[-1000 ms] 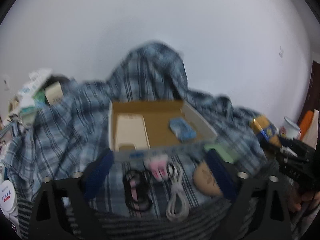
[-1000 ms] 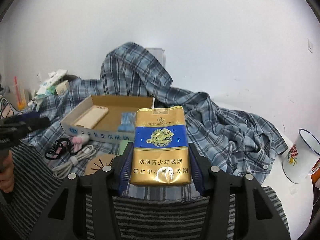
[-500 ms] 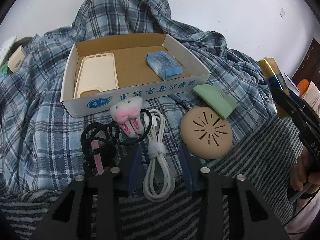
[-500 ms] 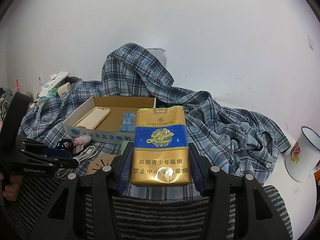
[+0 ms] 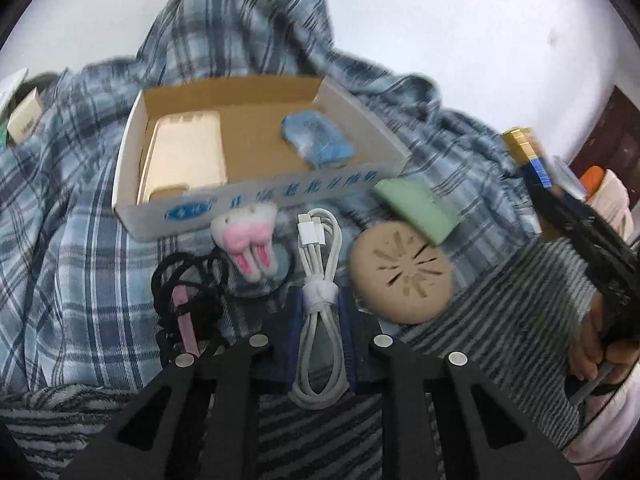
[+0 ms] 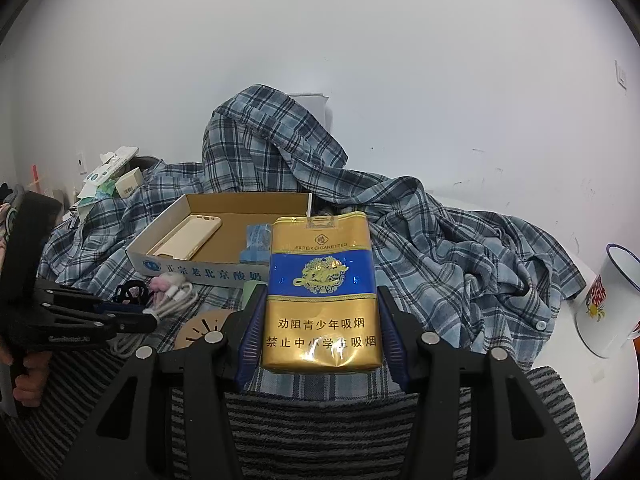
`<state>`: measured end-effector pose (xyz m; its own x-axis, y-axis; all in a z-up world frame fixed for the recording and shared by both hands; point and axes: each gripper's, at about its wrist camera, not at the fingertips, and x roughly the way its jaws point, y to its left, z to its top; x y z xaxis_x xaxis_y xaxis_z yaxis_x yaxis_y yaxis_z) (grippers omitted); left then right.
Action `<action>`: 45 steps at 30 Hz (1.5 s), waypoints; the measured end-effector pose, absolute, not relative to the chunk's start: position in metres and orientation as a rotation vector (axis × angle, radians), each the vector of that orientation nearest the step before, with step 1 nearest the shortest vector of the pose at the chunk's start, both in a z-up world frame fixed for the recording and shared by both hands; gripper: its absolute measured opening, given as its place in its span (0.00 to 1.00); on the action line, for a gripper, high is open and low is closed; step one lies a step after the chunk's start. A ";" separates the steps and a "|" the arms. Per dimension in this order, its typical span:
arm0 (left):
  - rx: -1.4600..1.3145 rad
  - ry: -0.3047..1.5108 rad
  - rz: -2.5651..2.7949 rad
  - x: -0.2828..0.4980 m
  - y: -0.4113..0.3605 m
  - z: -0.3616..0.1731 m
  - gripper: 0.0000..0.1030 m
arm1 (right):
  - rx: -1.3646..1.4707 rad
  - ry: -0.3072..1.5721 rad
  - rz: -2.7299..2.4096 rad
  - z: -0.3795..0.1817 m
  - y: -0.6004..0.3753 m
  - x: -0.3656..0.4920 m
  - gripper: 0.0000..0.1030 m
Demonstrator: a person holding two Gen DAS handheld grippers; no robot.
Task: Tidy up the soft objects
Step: 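Grasp the cigarette pack with the right tool while the left tool grasps the white cable, then carry the cable with the left tool while the right tool carries the pack over the box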
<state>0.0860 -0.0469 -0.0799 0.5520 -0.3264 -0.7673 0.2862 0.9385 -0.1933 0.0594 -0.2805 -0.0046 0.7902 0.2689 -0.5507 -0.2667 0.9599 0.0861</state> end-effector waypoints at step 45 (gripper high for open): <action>-0.092 0.461 -0.138 0.168 -0.004 0.045 0.19 | 0.065 0.525 0.364 0.077 -0.171 0.210 0.49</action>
